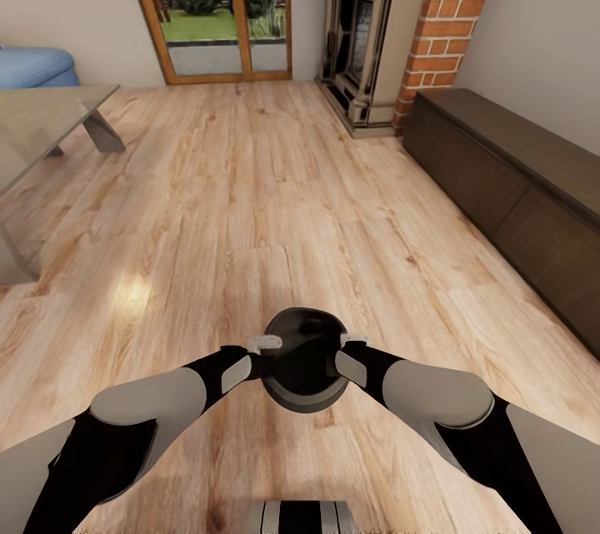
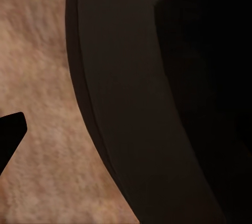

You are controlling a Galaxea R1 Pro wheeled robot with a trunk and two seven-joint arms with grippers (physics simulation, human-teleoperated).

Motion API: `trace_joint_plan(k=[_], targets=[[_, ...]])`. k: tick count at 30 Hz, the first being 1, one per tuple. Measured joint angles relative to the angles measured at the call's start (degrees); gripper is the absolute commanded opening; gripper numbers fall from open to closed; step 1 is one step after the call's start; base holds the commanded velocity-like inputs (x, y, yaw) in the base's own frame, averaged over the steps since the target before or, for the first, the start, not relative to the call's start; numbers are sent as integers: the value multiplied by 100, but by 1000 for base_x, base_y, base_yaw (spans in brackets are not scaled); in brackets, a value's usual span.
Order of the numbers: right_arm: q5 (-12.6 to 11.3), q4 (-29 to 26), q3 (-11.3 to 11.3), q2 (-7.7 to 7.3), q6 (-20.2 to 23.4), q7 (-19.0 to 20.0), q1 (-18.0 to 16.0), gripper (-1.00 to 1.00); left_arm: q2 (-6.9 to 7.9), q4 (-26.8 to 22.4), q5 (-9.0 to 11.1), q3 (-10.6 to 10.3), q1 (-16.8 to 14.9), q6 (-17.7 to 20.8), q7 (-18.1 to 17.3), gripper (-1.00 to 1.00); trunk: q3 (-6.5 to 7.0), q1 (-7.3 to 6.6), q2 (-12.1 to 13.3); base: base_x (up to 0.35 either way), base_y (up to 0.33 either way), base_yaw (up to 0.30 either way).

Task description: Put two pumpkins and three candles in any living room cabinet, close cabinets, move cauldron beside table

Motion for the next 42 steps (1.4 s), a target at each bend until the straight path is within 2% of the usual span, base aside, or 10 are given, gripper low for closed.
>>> trace_joint_plan(k=[5, 12, 13, 34, 35, 42], targets=[[1, 0, 0, 0, 1, 0, 0, 100, 1, -5, 1, 77, -3, -3, -1, 100, -110, -21, -8, 0, 0, 0], [4, 0, 1, 0, 1, 0, 0, 100, 0, -7, 10, 88, -3, -16, -3, 100, -110, -20, -8, 0, 0, 0], [5, 0, 1, 0, 0, 0, 0, -100, 0, -7, 9, 90, -3, -17, -4, 100, -110, -20, -8, 0, 0, 0], [22, 5, -3, -1, 18, -2, -1, -100, -9, -4, -5, 70, -2, 4, 6, 100, -110, -21, -8, 0, 0, 0], [23, 5, -3, -1, 18, -2, -1, -100, -12, -3, -9, 69, -2, 5, 10, -100, -110, -21, -8, 0, 0, 0], [-7, 5, 14, -1, 17, -3, 0, -100, -1, -4, 60, 62, 0, -1, 7, -100, -111, -23, -8, 0, 0, 0]])
